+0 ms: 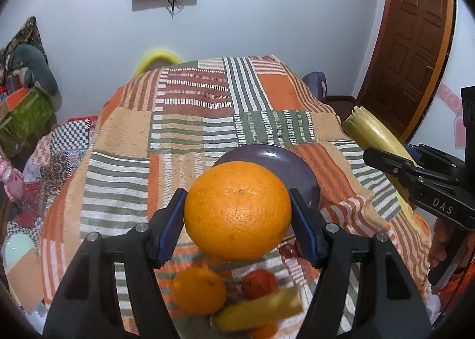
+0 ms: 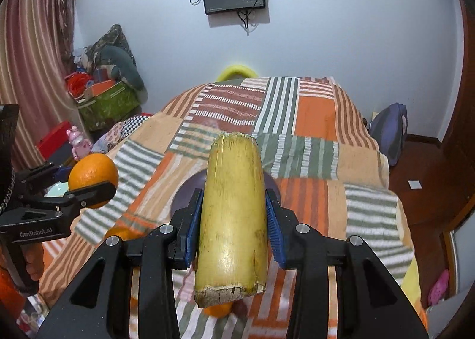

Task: Organize fruits
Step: 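Lower the orange onto the purple plate with the left tool while the right tool sets the corn beside it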

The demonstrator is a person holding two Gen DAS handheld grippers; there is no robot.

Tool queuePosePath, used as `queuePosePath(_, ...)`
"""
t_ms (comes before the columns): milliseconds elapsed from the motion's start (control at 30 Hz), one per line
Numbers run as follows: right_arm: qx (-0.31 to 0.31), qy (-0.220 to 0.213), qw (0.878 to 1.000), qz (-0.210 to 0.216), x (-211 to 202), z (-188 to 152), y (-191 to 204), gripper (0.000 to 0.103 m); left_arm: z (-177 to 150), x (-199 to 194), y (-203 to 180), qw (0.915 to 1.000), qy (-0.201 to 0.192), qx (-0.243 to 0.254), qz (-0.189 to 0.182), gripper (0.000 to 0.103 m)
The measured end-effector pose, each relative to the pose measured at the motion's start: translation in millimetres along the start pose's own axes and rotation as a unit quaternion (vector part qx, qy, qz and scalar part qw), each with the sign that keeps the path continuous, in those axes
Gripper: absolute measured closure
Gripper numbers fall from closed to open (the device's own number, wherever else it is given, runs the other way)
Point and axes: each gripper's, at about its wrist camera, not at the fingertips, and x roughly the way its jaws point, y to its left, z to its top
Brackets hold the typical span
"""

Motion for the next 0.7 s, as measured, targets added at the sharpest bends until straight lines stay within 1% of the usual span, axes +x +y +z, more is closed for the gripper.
queuePosePath(133,0.001,0.008,1.0,-0.001,21,7,-6,0.067,9,32,4,0.9996,0.027,0.005,0.002,0.036)
queuePosePath(300,0.002,0.025,1.0,0.0,49,9,-14,0.067,12,68,7,0.9983,0.058,0.007,0.002,0.036)
queuePosePath(467,0.001,0.048,0.999,0.002,77,8,-17,0.067,13,103,5,0.996,0.088,0.018,0.003,0.036)
queuePosePath(700,-0.011,0.091,0.996,-0.002,119,3,-21,0.067,7,150,3,0.99,0.138,0.028,0.006,0.036)
